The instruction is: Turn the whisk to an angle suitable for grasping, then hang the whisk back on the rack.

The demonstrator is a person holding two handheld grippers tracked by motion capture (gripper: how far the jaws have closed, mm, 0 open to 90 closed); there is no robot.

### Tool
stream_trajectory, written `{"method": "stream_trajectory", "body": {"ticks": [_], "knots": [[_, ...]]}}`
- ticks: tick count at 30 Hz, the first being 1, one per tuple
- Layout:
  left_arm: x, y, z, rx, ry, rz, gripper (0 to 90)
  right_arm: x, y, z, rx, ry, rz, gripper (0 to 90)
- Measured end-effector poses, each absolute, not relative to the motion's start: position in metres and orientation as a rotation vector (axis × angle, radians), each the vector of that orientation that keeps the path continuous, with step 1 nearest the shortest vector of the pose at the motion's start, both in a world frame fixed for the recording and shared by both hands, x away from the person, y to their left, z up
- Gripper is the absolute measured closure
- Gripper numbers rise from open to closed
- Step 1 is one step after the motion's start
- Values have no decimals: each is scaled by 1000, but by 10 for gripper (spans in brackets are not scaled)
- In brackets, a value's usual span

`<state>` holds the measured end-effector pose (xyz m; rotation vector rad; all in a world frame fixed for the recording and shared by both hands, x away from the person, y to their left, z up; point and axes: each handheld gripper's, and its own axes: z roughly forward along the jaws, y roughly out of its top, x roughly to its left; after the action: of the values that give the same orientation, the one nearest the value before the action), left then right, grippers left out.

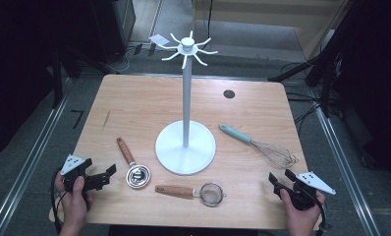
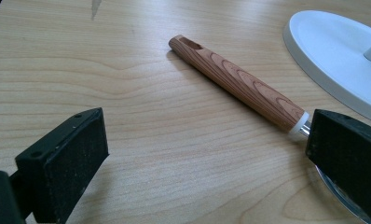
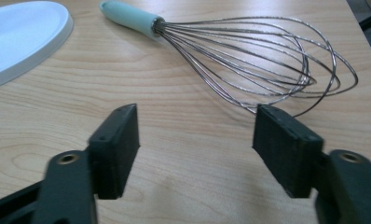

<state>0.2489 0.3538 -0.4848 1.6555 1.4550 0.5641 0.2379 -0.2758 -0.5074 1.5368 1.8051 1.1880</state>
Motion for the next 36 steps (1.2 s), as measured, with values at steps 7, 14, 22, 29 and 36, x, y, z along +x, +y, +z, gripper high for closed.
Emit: {"method": "stream_trajectory", "body": {"ticks": [7, 14, 22, 29, 36], "knots": [[248, 355, -485, 1647, 1449, 559, 0, 239, -270, -501, 1431, 1885, 1198, 465], [248, 355, -485, 1647, 1436, 549, 0, 244, -261, -487, 1286, 1962, 1183, 518], [248, 356, -485, 1637, 1442, 543, 0, 244, -255, -468, 1217, 2153, 1168, 370], [248, 356, -485, 1634, 1441, 536, 0, 257, -248, -453, 1163, 2223, 1085, 467], [248, 356, -485, 1634, 1441, 532, 0, 277, -244, -435, 1078, 2288, 998, 471]]}}
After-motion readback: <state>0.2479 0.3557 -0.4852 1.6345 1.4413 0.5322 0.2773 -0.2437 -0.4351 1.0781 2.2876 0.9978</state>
